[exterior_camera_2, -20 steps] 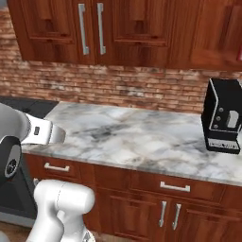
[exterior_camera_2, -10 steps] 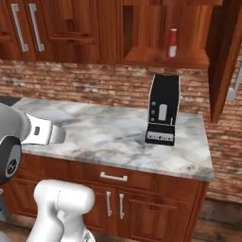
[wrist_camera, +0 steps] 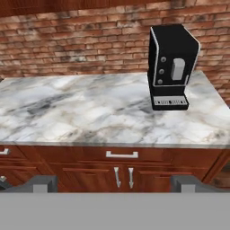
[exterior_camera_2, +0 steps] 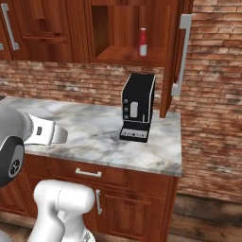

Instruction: Take 2 condiments from the cabinet and move them on the counter near the stove.Make sure the condiments are lined up with each other, next to each other.

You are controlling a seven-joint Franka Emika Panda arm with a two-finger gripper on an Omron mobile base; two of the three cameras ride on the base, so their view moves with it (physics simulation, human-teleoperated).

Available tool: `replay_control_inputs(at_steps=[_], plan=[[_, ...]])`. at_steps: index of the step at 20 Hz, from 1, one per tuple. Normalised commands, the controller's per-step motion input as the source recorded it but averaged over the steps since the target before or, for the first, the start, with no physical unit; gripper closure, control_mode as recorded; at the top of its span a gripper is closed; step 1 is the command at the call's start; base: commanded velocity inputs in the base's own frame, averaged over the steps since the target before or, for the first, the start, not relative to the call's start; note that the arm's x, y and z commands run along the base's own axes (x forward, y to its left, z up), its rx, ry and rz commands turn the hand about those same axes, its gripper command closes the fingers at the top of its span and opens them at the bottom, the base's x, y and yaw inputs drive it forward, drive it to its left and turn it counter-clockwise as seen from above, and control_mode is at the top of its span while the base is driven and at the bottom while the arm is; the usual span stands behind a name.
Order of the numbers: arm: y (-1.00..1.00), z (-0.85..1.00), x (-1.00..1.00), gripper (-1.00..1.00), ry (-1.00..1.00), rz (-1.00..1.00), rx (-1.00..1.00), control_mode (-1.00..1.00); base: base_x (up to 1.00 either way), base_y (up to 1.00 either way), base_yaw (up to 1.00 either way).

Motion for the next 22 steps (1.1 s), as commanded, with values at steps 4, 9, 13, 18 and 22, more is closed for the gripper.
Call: replay_control_inputs(at_steps=[4, 9, 13, 18, 22], plan=[[0.00, 0.00, 0.00, -1.00, 0.00, 0.00, 0.00, 1.00, 0.30, 0.00, 0.05], [0.00, 0.00, 0.00, -1.00, 0.00, 0.00, 0.00, 1.00, 0.28, -0.29, 0.05], [0.00, 0.00, 0.00, -1.00, 0.00, 0.00, 0.00, 1.00, 0.32, -0.80, 0.02], [0.00, 0.00, 0.00, -1.00, 0.00, 0.00, 0.00, 1.00, 0.39, -0.66, 0.00], [0.00, 0.00, 0.00, -1.00, 0.00, 0.00, 0.00, 1.00, 0.44, -0.12, 0.00]])
